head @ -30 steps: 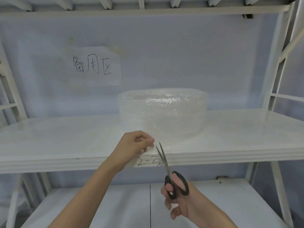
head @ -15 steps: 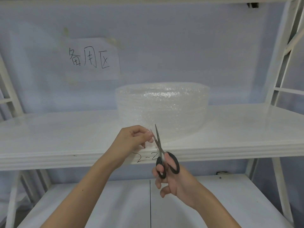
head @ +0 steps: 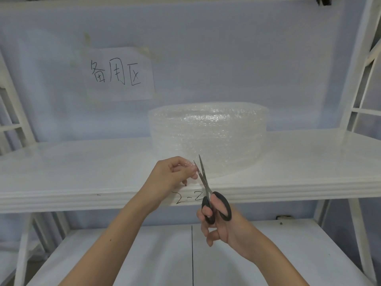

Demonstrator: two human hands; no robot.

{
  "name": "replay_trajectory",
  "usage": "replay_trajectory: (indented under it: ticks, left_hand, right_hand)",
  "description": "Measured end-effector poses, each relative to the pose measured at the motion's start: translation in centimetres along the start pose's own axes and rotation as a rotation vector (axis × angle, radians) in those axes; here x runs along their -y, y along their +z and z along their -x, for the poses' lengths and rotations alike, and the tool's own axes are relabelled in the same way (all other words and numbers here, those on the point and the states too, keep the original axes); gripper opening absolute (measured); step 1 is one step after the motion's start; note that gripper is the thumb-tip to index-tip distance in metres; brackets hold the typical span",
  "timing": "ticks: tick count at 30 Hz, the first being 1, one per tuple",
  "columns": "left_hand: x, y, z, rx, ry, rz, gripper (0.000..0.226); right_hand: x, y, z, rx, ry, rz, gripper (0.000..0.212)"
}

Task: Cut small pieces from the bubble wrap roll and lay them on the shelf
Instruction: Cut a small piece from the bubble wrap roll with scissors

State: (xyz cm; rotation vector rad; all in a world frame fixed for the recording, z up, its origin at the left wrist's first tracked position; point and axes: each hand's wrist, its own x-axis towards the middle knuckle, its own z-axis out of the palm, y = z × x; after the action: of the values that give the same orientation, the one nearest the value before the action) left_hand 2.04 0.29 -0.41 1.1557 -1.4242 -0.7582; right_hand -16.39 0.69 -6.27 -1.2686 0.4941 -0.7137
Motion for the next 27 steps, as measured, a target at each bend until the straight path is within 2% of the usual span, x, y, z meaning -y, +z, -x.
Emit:
replay_trajectory:
  ticks: [6, 11, 19, 27]
  left_hand:
    - [-0.2, 0.1, 0.2, 0.000, 0.002, 0.005, 0.019]
    - [-0.4, 0.1, 0.2, 0.014, -0.001, 0.007, 0.010]
    - [-0.4, -0.1, 0.3, 0.055, -0.010, 0.021, 0.010]
    - [-0.3, -0.2, 0.3, 0.036, 0.001, 0.019, 0.019]
  right_hand:
    - [0.5, 0.3, -0.1, -0.061, -0.007, 0.062, 0.040]
    - [0.5, 0.4, -0.1, -0.067, -0.007, 0.109, 0.038]
    - [1.2, -0.1, 0.1, 0.021, 0.014, 0.057, 0.044]
    - [0.8, 0.0, 0.2, 0.027, 0.049, 0.020, 0.046]
